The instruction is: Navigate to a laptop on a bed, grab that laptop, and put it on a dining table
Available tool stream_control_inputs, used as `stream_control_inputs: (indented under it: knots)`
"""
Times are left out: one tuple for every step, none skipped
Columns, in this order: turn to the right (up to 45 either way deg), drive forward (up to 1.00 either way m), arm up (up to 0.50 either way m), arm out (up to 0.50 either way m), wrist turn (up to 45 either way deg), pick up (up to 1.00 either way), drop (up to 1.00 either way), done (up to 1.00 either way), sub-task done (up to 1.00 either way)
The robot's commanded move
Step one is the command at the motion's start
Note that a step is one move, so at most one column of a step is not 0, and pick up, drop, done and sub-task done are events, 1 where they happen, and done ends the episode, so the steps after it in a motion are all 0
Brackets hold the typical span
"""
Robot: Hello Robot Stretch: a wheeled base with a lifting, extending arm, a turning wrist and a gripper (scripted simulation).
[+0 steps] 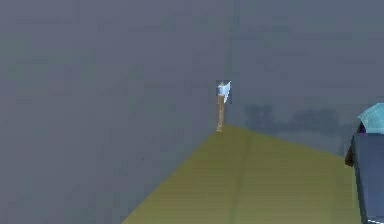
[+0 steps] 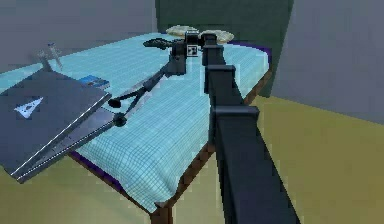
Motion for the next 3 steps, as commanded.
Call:
stream_control_inputs:
  knots:
    - [0.0, 0.0, 0.0, 0.0, -12.0, 0.0, 0.0, 0.0, 0.0]
    - [0.0, 0.0, 0.0, -0.46, 0.0, 0.0, 0.0, 0.0, 0.0]
    - [-45.0, 0.0, 0.0, 0.0, 0.0, 0.0, 0.0, 0.0, 0.0]
